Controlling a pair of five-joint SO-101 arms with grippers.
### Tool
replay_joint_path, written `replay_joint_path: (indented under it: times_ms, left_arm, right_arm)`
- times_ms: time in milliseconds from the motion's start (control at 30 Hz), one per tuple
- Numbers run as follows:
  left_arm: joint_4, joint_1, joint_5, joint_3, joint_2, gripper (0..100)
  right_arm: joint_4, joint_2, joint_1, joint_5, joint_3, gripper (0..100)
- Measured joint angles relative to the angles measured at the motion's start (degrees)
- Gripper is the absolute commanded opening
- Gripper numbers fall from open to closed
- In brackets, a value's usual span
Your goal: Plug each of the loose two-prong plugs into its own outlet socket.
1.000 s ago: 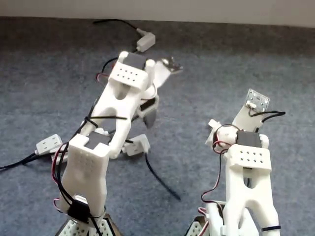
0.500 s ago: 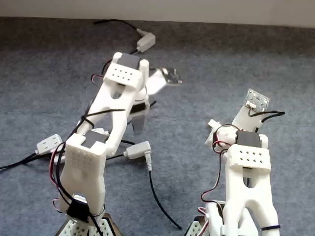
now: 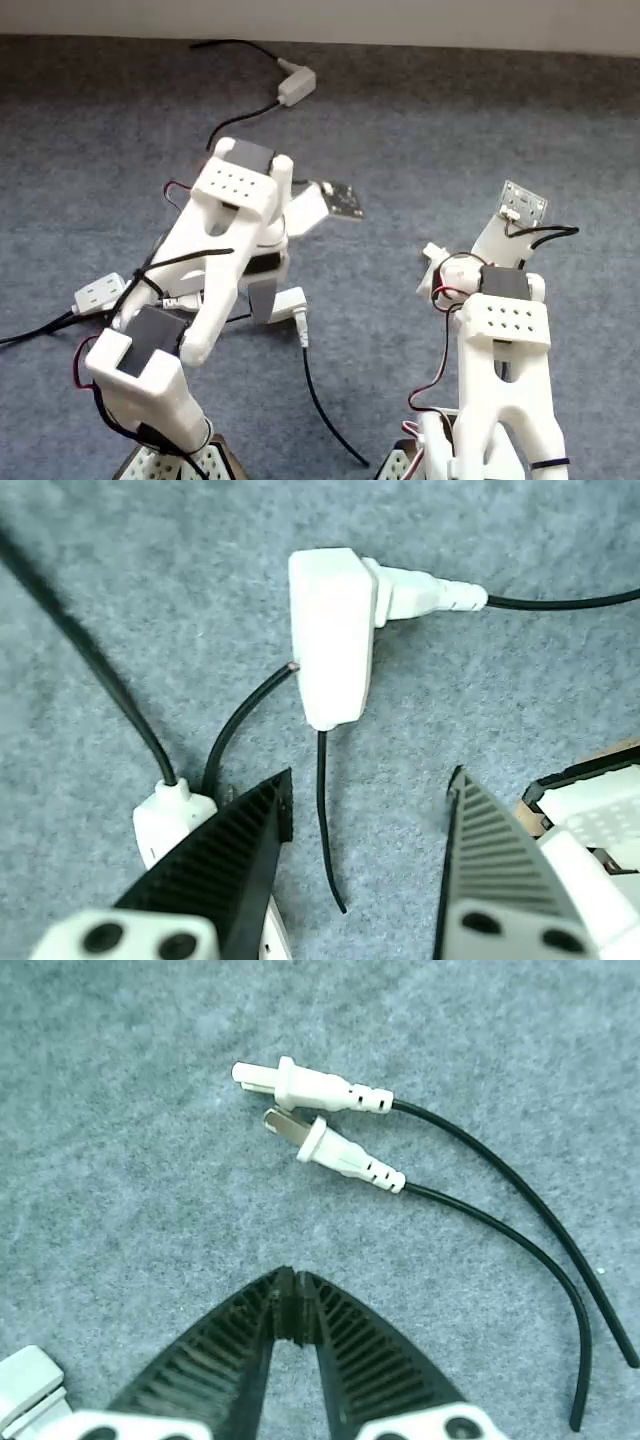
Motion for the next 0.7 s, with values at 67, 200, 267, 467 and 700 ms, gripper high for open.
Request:
replay_joint_path:
  times_ms: [67, 200, 267, 467, 700]
  left_arm:
    - [-3.78, 0.09, 1.14, 3.43, -0.09, 25]
    - [-12.13, -0.35, 5.19, 9.05, -0.09, 25]
    - [-15.21, -0.09, 6.42, 10.81, -0.09, 25]
    - [-21.63, 1.32, 10.46, 14.24, -0.09, 25]
    - [-25.05, 5.63, 15.30, 16.70, -0.09, 22]
  right_arm:
    - [0.00, 0.00, 0.00, 0.00, 0.00, 0.7]
    - [0.00, 0.00, 0.00, 0.00, 0.00, 0.7]
    - [0.00, 0.00, 0.00, 0.00, 0.00, 0.7]
    - [0.00, 0.00, 0.00, 0.00, 0.00, 0.7]
    - [0.00, 0.00, 2.02, 0.00, 0.00, 0.7]
